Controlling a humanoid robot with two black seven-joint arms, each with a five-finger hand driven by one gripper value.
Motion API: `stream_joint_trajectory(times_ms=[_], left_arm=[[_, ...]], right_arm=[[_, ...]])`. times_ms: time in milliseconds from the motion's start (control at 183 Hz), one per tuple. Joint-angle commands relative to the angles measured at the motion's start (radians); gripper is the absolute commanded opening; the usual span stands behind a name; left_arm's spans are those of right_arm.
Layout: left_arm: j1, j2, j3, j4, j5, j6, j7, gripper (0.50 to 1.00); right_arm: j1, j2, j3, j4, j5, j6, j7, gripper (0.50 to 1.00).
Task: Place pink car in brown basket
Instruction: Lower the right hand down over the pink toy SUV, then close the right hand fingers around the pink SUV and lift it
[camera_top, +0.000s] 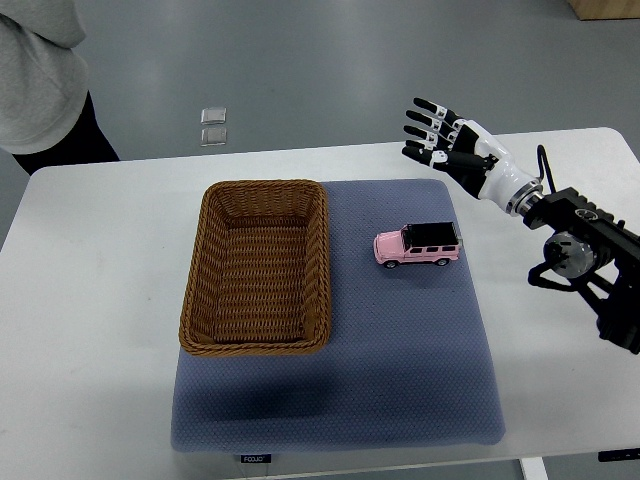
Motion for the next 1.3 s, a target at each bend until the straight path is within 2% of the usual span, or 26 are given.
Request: stream_joint_trajectory(times_ms=[0, 148, 224, 317, 645, 1044, 1098, 1186, 1240, 1268, 1295], left_arm=[[0.0, 0.0, 0.0, -0.001, 0.0, 0.0, 0.0, 1.0], [-0.008, 0.0, 0.0, -0.001, 0.0, 0.0, 0.0, 1.0], [-0.008, 0.0, 0.0, -0.001, 0.0, 0.0, 0.0, 1.0], [-0.008, 0.0, 0.0, 0.001, 0.0, 0.0, 0.0, 1.0], [-0.008, 0.0, 0.0, 0.004, 0.0, 0.0, 0.0, 1.0], [-0.008, 0.0, 0.0, 0.007, 0.0, 0.0, 0.0, 1.0], [-0.008, 0.0, 0.0, 0.007, 0.0, 0.0, -0.002, 1.0], [-0.008, 0.0, 0.0, 0.007, 0.0, 0.0, 0.0, 1.0], [-0.008, 0.0, 0.0, 0.009, 0.0, 0.0, 0.0, 1.0], [-0.008, 0.0, 0.0, 0.009, 0.0, 0.0, 0.0, 1.0], [-0.008, 0.0, 0.0, 0.009, 0.0, 0.0, 0.0, 1.0]], right_arm=[[0.121, -0.098, -0.165, 0.047, -0.312, 0.04, 0.001, 0.913], [0.287, -0.186, -0.427, 0.129, -0.388, 0.066, 0.0, 0.913], [0.336, -0.178, -0.551, 0.142, -0.406, 0.04, 0.0, 0.913], [0.344, -0.167, -0.642, 0.137, -0.448, -0.044, 0.001, 0.913], [0.304, -0.123, -0.673, 0.06, -0.532, -0.142, 0.0, 0.913], [0.276, -0.129, -0.691, 0.059, -0.541, -0.145, 0.0, 0.901], [0.271, -0.129, -0.691, 0.059, -0.543, -0.147, 0.0, 0.881], [0.267, -0.127, -0.691, 0.059, -0.543, -0.147, 0.0, 0.817], [0.262, -0.127, -0.691, 0.059, -0.544, -0.153, 0.0, 0.756], [0.261, -0.126, -0.692, 0.059, -0.544, -0.162, 0.0, 0.703], [0.261, -0.126, -0.692, 0.059, -0.544, -0.168, 0.0, 0.674]])
